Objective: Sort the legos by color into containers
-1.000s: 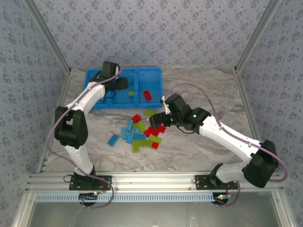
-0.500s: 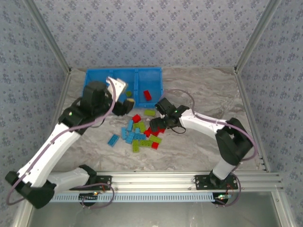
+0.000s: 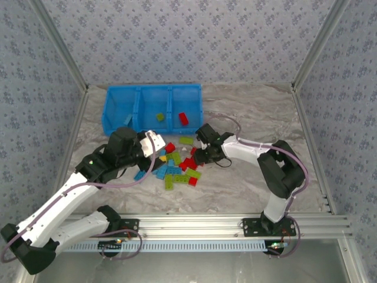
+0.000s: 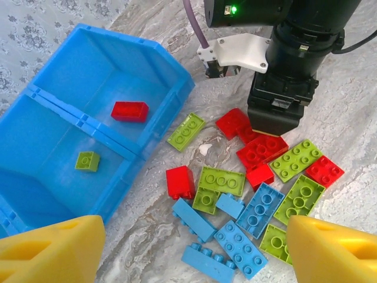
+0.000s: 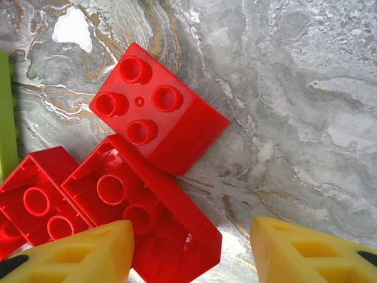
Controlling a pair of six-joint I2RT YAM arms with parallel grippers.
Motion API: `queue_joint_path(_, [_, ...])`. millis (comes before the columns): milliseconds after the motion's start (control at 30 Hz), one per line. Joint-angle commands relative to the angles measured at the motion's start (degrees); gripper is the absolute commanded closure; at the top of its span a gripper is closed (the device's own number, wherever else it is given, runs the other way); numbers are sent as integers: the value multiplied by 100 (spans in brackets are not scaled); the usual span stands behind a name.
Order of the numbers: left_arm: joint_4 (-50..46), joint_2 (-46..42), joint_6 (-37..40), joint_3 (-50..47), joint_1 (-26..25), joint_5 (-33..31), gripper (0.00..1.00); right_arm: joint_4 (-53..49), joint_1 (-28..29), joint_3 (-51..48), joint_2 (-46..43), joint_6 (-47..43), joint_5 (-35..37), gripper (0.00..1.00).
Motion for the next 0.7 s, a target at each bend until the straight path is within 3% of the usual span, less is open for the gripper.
queue_joint_path(0, [139,19,152,31,-26,-9,19,-23,-17,-153,297,141,-54,53])
queue_joint_path(200, [163,62,163,-27,-25,-70,19,153,-96,-415,179,333,-289,71])
queue_joint_path(467, [110,104,146,-4,-24,-107,18,124,-214,-742,-776,468,-73,82])
queue_joint_path(667, [109,91,159,-6,-25,-217,17,107,-256,-598,-1275,465,-31,85])
